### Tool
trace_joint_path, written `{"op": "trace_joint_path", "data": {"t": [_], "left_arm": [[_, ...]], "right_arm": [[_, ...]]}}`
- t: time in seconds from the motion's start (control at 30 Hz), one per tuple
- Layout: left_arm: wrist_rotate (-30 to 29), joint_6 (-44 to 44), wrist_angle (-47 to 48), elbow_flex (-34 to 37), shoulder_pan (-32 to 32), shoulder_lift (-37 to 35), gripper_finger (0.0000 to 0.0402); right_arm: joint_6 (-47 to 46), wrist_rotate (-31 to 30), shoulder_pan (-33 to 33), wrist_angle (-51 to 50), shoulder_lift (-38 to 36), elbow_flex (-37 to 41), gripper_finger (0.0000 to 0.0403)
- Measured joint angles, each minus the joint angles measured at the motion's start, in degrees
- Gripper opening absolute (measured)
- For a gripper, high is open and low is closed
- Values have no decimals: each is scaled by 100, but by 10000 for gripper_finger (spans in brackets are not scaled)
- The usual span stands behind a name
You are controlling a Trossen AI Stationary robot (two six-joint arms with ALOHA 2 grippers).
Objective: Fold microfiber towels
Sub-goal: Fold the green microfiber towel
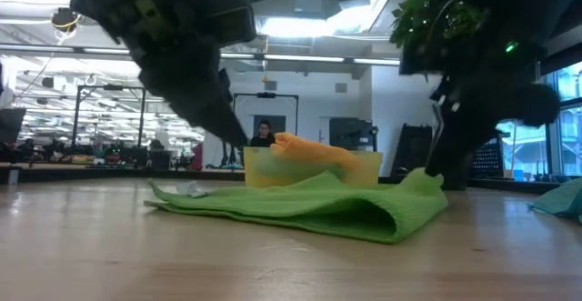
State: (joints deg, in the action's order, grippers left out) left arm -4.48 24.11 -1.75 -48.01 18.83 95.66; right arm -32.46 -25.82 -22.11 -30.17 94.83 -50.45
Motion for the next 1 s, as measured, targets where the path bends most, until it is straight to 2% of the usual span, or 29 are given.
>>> {"op": "trace_joint_path", "data": {"t": [0.07,0.13,0.33,0.43,0.5,0.57,0.77,1.0], "left_arm": [[-105,-108,-8,-44,0,-4,32],[-192,-257,-15,-52,5,-4,32],[-462,-570,-25,-52,9,-7,32],[-485,-570,-33,-54,27,-12,32],[-493,-568,-42,-54,48,-13,32],[-500,-574,-40,-54,55,-13,32],[-543,-563,-42,-56,48,-13,32],[-551,-532,-58,-56,50,-15,32]], "right_arm": [[-5,-2,-206,233,-4,-19,12],[213,9,-454,877,-5,17,12],[2054,570,-1194,4181,28,369,12],[3090,694,-1432,4934,262,445,22],[3640,558,-1538,4977,536,448,37],[3792,297,-1578,4972,834,348,54],[3699,198,-1567,4910,1527,-184,113],[3532,255,-1550,3834,1860,-746,212]]}}
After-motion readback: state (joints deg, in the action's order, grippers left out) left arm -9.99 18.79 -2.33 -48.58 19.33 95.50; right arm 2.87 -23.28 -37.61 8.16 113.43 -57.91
